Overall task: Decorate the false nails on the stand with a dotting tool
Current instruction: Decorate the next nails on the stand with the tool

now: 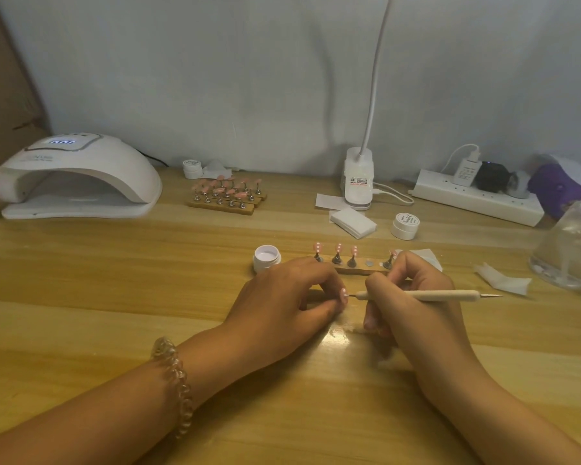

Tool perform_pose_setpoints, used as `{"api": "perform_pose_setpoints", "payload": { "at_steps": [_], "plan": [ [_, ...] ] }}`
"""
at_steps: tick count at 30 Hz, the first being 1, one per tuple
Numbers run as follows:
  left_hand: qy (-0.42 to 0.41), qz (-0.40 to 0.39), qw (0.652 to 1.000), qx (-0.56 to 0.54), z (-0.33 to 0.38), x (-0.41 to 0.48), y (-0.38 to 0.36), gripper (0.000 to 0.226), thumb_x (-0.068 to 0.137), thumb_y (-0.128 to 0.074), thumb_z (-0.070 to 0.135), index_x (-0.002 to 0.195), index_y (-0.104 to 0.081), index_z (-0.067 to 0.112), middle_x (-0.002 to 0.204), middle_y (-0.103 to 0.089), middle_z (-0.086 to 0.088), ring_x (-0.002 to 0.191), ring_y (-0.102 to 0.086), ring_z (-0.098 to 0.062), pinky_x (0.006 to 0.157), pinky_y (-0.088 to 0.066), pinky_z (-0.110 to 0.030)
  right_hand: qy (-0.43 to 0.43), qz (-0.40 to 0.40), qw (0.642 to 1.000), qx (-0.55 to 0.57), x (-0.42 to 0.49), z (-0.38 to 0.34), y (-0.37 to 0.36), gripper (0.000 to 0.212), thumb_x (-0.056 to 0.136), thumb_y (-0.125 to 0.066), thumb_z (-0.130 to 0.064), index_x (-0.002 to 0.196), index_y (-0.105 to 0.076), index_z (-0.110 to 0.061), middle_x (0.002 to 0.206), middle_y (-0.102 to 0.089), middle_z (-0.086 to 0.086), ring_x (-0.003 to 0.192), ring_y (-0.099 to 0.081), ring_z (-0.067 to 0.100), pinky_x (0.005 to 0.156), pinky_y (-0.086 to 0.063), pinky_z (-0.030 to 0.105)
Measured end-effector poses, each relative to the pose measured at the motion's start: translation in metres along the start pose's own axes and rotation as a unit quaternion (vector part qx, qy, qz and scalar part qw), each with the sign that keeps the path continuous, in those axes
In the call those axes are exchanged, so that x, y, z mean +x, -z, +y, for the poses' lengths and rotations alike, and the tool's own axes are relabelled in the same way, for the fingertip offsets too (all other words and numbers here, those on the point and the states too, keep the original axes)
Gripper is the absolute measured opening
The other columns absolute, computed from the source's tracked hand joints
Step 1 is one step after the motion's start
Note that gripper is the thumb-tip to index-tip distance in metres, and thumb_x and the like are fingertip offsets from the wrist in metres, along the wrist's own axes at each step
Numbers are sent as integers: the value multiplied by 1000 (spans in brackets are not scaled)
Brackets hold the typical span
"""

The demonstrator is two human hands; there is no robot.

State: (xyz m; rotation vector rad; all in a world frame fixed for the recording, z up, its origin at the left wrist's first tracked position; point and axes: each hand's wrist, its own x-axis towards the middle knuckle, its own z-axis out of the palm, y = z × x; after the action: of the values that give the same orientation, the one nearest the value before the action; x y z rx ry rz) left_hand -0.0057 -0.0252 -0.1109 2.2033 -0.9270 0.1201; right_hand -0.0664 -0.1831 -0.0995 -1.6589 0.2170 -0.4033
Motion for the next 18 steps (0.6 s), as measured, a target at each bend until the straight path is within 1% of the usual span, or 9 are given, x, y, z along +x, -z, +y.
{"api": "perform_pose_setpoints", "payload": {
  "at_steps": [2,5,13,18],
  "plan": [
    [-2,-1,1000,0,0,0,0,3,88,-69,32,87,-66,31,90,-62,18,68,-47,2,61,-41,-30,2,4,1000,0,0,0,0,21,75,-60,-5,62,-45,-13,46,-58,16,40,-48,15,50,-35,27],
    [-3,0,1000,1,0,0,0,3,87,-69,32,87,-66,31,90,-62,19,68,-47,5,60,-39,-28,1,-2,1000,0,0,0,0,18,75,-60,-6,65,-46,-10,46,-58,16,40,-49,14,49,-37,28],
    [-5,0,1000,2,-1,0,-1,4,87,-70,31,87,-66,32,90,-62,18,67,-47,5,59,-37,-26,2,2,1000,4,0,2,1,23,76,-60,-5,60,-46,-15,46,-57,16,38,-47,15,40,-35,21],
    [-7,1,1000,5,-1,0,-1,3,87,-69,31,87,-66,32,90,-62,18,66,-48,4,58,-34,-25,2,1,1000,11,0,2,1,23,76,-59,-4,60,-46,-15,46,-57,16,37,-47,14,38,-34,19]
  ]
}}
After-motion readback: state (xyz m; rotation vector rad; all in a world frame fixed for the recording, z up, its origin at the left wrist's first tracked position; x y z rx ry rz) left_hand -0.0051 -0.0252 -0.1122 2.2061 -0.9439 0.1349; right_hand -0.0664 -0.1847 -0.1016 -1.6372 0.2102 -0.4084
